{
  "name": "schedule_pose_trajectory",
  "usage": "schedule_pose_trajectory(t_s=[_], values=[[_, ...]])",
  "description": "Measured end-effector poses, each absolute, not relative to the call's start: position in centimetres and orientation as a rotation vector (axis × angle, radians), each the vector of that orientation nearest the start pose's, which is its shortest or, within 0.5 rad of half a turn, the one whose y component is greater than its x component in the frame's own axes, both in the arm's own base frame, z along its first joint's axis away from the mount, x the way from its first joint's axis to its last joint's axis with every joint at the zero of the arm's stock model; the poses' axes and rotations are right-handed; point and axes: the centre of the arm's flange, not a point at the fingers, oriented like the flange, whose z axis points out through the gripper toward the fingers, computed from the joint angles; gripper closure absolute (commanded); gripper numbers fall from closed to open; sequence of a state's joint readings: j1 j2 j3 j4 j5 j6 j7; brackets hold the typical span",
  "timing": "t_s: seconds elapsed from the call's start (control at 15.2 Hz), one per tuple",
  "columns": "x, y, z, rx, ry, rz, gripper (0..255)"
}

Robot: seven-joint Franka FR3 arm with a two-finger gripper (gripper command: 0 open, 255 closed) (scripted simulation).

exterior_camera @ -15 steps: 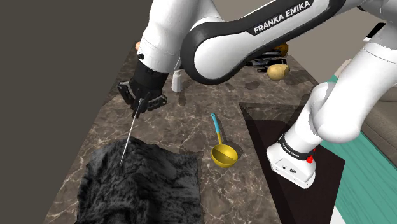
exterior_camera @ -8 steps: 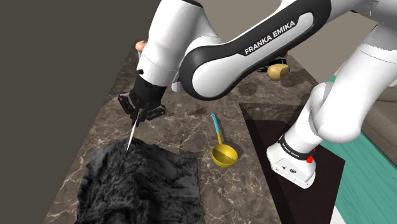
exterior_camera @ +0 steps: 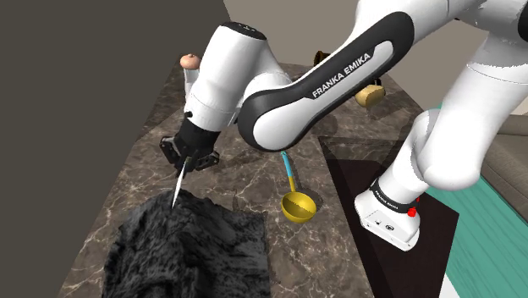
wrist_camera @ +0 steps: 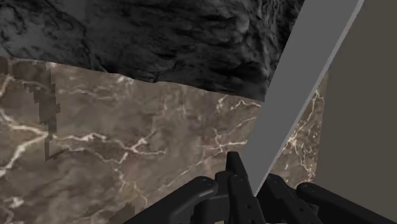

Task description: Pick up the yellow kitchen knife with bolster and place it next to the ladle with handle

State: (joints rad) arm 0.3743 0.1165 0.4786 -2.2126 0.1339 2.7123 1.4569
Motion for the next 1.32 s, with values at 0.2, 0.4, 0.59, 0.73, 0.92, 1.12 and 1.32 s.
schedule_pose_trajectory(t_s=[0.2,0.4,0.59,0.73,0.92,1.12,1.32], values=[[38.4,42.8,36.1,-2.536,0.967,-0.063,255],[38.8,42.6,34.8,-2.53,0.966,-0.067,255],[38.7,42.8,34.3,-2.534,0.967,-0.064,255],[38.6,42.9,34.2,-2.538,0.97,-0.062,255],[38.3,42.7,33.5,-2.557,0.972,-0.047,0],[38.1,42.8,33.3,-2.563,0.973,-0.043,0],[38.0,42.6,34.0,-2.564,0.973,-0.042,0]])
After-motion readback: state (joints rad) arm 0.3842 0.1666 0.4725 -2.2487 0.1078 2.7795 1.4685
